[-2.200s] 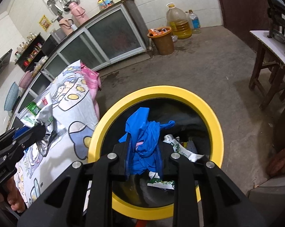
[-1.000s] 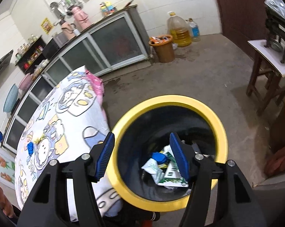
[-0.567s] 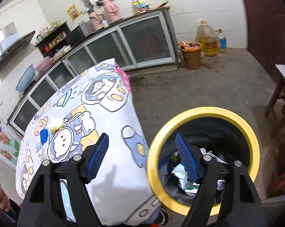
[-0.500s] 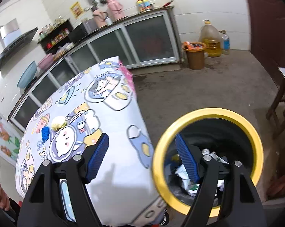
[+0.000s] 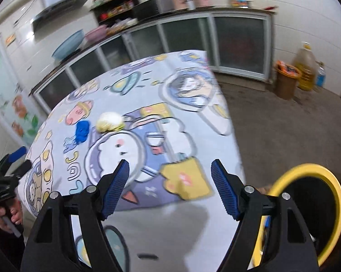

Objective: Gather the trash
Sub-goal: 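Move both open tools back over the table toward the remaining items, then grasp the blue glove with the left tool while the right tool grasps the pale cabbage ball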

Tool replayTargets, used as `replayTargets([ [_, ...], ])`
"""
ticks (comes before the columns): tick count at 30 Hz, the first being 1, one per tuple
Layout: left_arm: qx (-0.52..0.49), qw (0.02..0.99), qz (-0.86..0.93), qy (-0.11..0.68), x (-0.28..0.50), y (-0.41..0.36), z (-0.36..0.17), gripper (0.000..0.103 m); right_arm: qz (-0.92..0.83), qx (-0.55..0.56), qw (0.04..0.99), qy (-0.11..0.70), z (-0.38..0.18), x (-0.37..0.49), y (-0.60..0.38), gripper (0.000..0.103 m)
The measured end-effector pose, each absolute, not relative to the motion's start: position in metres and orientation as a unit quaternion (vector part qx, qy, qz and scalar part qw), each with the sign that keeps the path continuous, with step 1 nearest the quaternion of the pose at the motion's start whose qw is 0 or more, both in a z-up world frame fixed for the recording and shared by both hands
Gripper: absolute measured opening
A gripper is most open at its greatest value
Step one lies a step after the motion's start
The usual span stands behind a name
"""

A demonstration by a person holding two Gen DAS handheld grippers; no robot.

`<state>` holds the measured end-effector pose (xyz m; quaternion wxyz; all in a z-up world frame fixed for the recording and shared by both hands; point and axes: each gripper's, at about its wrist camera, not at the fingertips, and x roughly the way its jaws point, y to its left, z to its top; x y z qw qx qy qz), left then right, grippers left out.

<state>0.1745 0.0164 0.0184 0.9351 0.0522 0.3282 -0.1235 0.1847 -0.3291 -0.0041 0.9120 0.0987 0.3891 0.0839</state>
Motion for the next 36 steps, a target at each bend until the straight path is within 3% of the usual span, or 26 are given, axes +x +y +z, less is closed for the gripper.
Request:
replayTargets([
  [18,0.023,0.898,-0.119,0.423,0.293,0.033,-0.047,0.095,0.241,-0.062,0.854,0.457,-0.038,0.328,-0.183,0.071],
  [36,0.021,0.863,-0.101,0.494,0.373,0.034,-0.089,0.095,0.262,-0.030,0.808,0.527,-0.072,0.409,-0.140,0.066],
])
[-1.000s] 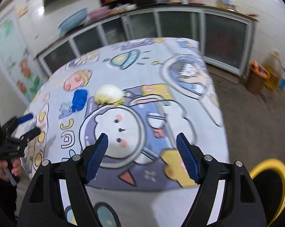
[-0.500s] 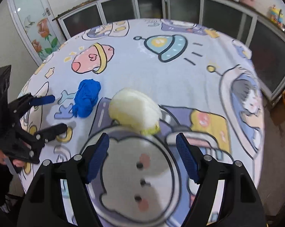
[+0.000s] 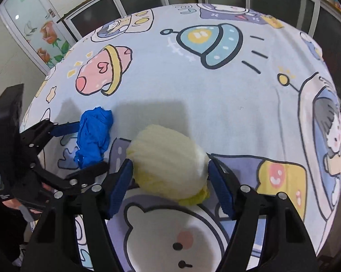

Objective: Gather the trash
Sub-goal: 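Grasp the blue glove with the left tool while the right tool grasps the pale cabbage ball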

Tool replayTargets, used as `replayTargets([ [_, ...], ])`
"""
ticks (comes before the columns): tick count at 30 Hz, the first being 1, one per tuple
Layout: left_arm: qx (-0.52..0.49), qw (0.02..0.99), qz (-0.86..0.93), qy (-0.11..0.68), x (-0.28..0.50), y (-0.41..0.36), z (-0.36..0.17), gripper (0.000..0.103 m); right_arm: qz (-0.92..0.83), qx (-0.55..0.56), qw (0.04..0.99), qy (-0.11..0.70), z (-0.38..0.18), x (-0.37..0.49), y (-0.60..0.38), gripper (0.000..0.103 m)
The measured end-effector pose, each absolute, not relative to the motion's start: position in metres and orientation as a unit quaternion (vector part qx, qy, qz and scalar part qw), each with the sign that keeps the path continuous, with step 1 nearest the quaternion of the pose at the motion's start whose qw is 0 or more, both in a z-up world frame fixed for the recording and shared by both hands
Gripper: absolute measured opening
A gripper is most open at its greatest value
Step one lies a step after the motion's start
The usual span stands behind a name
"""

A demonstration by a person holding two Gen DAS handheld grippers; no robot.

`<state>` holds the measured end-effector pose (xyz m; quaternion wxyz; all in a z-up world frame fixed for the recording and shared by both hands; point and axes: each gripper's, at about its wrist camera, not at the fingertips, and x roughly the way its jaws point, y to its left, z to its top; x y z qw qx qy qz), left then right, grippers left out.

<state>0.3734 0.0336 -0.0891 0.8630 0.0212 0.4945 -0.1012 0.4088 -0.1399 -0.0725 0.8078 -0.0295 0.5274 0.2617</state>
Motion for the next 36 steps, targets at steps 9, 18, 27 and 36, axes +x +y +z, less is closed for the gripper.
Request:
replayTargets([
  [9,0.039,0.874,-0.074,0.479,0.378,0.029,-0.086,0.063,0.256,-0.004,0.803,0.539,-0.076,0.414,-0.146,0.038],
  [18,0.025,0.874,-0.076,0.479,0.356,0.044,-0.066,0.017,0.258,0.012,0.813,0.522,-0.059,0.394,-0.150,0.022],
  [27,0.011,0.891,-0.073,0.449,0.308,0.065,-0.034,0.017,0.273,0.047,0.822,0.498,-0.029,0.361,-0.168,0.017],
  [36,-0.004,0.908,-0.064,0.413,0.256,0.078,-0.005,0.017,0.278,0.067,0.837,0.467,0.002,0.311,-0.193,0.017],
])
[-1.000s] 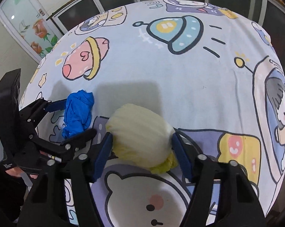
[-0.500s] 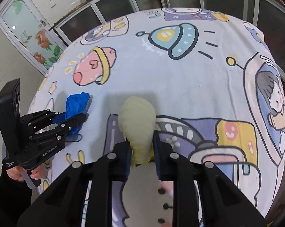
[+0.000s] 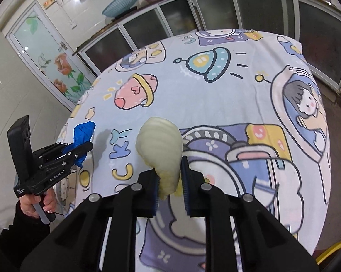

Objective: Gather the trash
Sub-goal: 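Grasp the blue glove with the left tool while the right tool grasps the pale cabbage ball, then carry the blue glove and cabbage ball over the yellow bin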

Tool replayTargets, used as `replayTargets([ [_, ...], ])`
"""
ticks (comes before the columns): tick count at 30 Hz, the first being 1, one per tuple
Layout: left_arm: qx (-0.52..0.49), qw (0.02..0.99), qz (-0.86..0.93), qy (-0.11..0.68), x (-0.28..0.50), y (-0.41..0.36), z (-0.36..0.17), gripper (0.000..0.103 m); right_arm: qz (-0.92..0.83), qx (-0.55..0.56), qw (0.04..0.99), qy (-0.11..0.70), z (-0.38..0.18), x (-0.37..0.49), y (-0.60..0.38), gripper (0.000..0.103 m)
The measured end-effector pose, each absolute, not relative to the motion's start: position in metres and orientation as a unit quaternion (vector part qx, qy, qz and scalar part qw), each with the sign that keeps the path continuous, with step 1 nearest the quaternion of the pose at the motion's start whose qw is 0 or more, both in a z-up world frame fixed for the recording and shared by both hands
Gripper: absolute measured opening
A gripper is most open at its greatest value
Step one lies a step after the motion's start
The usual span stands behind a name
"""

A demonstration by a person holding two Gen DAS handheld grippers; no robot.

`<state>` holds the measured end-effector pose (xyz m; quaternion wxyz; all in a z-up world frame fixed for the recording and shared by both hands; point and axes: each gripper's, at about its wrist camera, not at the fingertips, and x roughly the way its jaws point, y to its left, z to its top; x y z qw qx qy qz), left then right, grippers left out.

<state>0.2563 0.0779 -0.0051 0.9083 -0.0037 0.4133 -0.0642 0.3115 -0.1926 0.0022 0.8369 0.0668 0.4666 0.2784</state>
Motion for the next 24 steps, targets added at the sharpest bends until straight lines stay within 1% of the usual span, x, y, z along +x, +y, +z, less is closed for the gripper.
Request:
replayTargets([
  [12,-0.017,0.921,-0.104,0.375,0.193,0.050,0.019,0.017,0.280,0.094,0.851,0.433,0.024,0.238,-0.234,0.017],
  [20,-0.016,0.921,-0.137,0.364,0.174,0.015,0.025,0.017,0.273,0.107,0.856,0.426,0.021,0.205,-0.258,0.017],
  [24,-0.013,0.920,-0.155,0.360,0.166,-0.005,0.029,0.017,0.266,0.118,0.860,0.419,0.019,0.192,-0.273,0.015],
])
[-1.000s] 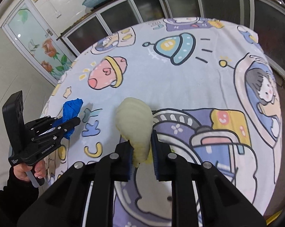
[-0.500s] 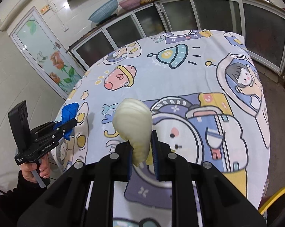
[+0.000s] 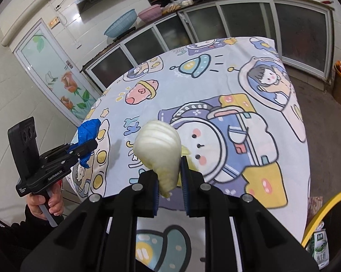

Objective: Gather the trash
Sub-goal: 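Carry the blue glove and cabbage ball over the yellow bin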

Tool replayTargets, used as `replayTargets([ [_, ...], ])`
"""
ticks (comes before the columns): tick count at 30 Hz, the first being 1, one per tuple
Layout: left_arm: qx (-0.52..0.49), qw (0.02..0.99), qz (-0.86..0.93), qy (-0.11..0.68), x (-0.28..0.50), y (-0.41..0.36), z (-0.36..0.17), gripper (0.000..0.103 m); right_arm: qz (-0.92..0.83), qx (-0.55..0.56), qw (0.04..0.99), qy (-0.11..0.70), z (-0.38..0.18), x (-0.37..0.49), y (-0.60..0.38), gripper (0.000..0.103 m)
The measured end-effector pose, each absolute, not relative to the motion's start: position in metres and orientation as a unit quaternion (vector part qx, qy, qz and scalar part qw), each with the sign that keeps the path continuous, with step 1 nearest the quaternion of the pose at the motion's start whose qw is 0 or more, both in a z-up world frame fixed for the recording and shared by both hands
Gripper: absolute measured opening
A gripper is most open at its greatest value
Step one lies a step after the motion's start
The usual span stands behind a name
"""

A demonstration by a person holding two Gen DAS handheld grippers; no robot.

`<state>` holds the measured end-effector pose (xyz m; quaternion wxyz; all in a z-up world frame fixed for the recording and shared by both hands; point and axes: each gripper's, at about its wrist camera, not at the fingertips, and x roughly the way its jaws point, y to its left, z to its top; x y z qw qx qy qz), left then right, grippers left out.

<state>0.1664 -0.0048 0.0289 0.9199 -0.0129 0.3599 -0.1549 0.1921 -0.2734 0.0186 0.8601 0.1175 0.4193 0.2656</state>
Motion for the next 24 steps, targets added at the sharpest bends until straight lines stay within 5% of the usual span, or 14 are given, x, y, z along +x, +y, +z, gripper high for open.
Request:
replayTargets([
  [24,0.047,0.896,-0.279,0.343,0.152,-0.140,0.050,0.017,0.195,0.161,0.900,0.355,0.039,0.127,-0.387,0.010],
])
